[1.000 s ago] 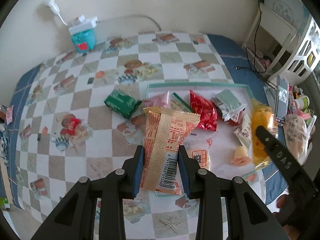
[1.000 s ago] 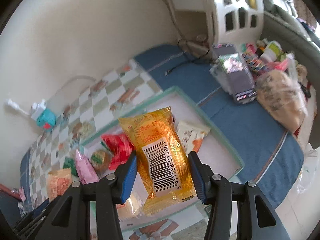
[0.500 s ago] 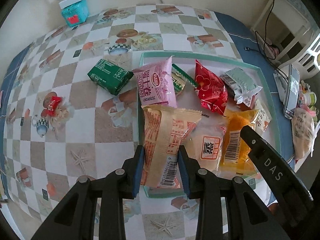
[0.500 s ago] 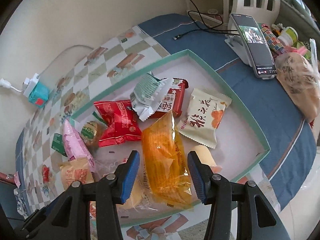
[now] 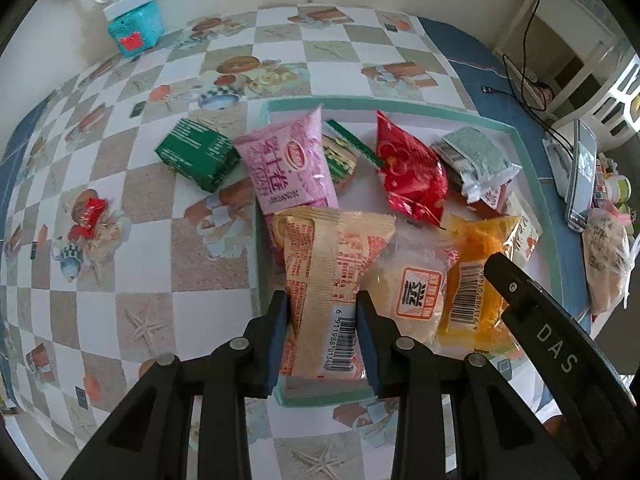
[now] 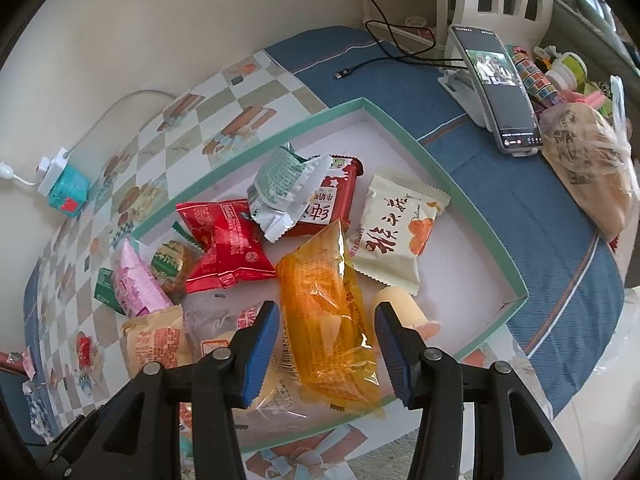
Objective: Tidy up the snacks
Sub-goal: 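Open both tools to drop the bread pack and yellow pack in the tray, then move both tools back toward the red candy and green box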
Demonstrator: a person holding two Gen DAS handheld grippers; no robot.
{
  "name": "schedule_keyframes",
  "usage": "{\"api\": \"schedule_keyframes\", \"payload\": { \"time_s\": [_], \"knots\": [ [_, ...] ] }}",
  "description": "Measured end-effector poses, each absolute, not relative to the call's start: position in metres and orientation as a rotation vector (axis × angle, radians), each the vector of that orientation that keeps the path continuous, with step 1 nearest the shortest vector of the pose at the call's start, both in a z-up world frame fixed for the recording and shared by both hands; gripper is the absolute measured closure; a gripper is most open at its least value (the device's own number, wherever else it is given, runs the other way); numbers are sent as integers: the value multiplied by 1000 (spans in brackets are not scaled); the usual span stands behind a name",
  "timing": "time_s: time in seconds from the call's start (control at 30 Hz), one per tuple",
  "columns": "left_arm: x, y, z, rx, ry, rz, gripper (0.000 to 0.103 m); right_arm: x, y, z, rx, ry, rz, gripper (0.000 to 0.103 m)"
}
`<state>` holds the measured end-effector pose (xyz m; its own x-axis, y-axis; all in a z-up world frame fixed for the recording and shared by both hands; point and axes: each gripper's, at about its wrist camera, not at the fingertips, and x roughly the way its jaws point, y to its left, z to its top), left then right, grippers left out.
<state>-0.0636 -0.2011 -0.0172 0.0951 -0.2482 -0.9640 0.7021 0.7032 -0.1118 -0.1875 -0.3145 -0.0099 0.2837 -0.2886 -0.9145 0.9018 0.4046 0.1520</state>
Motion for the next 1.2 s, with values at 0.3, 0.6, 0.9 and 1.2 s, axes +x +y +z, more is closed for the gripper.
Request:
{"api": "schedule_keyframes", "payload": {
  "time_s": [0.3, 0.6, 0.9, 1.2],
  "knots": [
    [-61, -202, -18, 418, 1310, -747, 68, -187, -314, -9, 767, 963, -922, 49],
    [-43, -190, -5, 345, 1323, -708, 37, -184, -314, -11, 747, 991, -932, 36],
    [-14, -157, 12, 257, 1295, -560, 16, -182, -312, -14, 734, 1024, -956, 18],
    [26, -108, 0, 161, 1332, -334, 9, -167, -299, -12, 672, 1047, -932, 3]
  ]
}}
